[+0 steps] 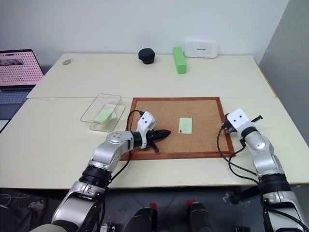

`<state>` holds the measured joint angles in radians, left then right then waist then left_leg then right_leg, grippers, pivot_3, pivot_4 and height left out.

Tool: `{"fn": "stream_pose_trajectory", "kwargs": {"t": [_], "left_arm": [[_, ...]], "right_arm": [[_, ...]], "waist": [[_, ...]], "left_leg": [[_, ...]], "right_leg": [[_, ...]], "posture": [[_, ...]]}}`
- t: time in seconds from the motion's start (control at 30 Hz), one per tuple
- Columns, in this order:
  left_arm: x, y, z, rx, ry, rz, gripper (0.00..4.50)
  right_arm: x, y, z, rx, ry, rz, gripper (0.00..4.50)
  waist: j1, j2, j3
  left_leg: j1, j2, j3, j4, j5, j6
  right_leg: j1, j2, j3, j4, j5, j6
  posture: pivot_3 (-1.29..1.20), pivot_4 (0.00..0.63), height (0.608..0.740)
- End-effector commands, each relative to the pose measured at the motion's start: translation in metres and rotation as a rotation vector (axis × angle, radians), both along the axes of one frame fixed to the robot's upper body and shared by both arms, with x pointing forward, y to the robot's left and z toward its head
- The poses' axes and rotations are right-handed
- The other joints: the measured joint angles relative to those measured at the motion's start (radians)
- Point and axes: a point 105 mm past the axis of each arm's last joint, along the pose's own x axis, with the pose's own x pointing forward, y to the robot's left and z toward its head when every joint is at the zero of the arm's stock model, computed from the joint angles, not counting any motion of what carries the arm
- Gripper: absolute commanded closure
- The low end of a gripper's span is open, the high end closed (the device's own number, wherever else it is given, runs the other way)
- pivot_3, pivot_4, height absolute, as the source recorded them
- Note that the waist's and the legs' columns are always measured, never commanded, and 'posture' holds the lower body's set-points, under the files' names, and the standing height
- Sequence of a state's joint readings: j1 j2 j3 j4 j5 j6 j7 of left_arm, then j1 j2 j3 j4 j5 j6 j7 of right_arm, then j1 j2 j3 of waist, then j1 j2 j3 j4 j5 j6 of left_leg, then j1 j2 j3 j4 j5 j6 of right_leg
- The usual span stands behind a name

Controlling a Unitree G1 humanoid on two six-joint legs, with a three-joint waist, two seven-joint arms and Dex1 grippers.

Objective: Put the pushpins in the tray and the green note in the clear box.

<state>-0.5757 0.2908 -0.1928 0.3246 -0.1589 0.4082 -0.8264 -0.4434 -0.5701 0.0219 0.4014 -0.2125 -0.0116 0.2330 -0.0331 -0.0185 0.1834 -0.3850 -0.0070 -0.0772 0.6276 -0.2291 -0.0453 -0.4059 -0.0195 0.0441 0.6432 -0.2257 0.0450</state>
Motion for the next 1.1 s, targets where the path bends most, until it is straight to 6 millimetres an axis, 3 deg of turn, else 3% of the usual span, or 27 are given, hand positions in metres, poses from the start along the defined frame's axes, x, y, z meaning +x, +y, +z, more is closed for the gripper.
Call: {"fn": "stream_pose_trajectory", "kwargs": {"t": [0.03, 0.53, 0.6, 0.73, 0.9, 1.1], "left_arm": [[-0.012, 0.003, -0.028, 0.06, 0.099, -0.011, 4.5], [-0.011, 0.0, -0.026, 0.056, 0.094, -0.016, 4.5], [-0.011, 0.0, -0.027, 0.055, 0.095, -0.014, 4.5], [-0.011, 0.001, -0.027, 0.056, 0.096, -0.012, 4.5], [-0.01, 0.002, -0.027, 0.059, 0.092, -0.007, 4.5], [-0.01, 0.003, -0.026, 0.062, 0.091, -0.005, 4.5]], "right_arm": [[0.004, -0.003, 0.016, 0.006, -0.063, -0.016, 3.71], [0.002, -0.011, 0.02, -0.009, -0.088, -0.046, 0.72], [0.001, 0.003, 0.018, 0.053, -0.081, 0.024, 0.34], [-0.009, 0.052, 0.02, 0.313, -0.04, 0.256, 0.34], [-0.02, 0.096, 0.018, 0.581, 0.045, 0.402, 0.34], [-0.043, 0.151, 0.006, 0.698, 0.221, 0.604, 0.34]], "waist": [[0.0, 0.0, 0.0], [0.0, 0.0, 0.0], [0.0, 0.0, 0.0], [-0.001, 0.0, 0.0], [-0.001, 0.0, 0.0], [0.0, 0.0, 0.0]], "left_leg": [[0.0, 0.0, 0.0, 0.0, 0.0, 0.0], [0.0, 0.0, 0.0, 0.0, 0.0, 0.0], [0.0, 0.0, 0.0, 0.0, 0.0, 0.0], [0.0, 0.0, 0.0, 0.0, 0.0, 0.0], [0.0, 0.0, -0.001, 0.0, 0.0, 0.0], [0.0, 0.001, -0.001, 0.0, 0.0, 0.0]], "right_leg": [[0.0, 0.0, 0.0, 0.0, 0.0, 0.0], [0.0, 0.0, 0.0, 0.0, 0.0, 0.0], [0.0, 0.0, 0.0, 0.0, 0.0, 0.0], [0.0, 0.0, 0.0, 0.0, 0.0, 0.0], [0.0, 0.0, 0.0, 0.0, 0.0, 0.001], [0.0, 0.0, -0.001, 0.0, 0.0, 0.0]], "posture": [[0.0, 0.15, 0.74], [0.0, 0.15, 0.74], [0.0, 0.15, 0.74], [0.0, 0.15, 0.74], [0.0, 0.15, 0.74], [0.0, 0.15, 0.74]]}}
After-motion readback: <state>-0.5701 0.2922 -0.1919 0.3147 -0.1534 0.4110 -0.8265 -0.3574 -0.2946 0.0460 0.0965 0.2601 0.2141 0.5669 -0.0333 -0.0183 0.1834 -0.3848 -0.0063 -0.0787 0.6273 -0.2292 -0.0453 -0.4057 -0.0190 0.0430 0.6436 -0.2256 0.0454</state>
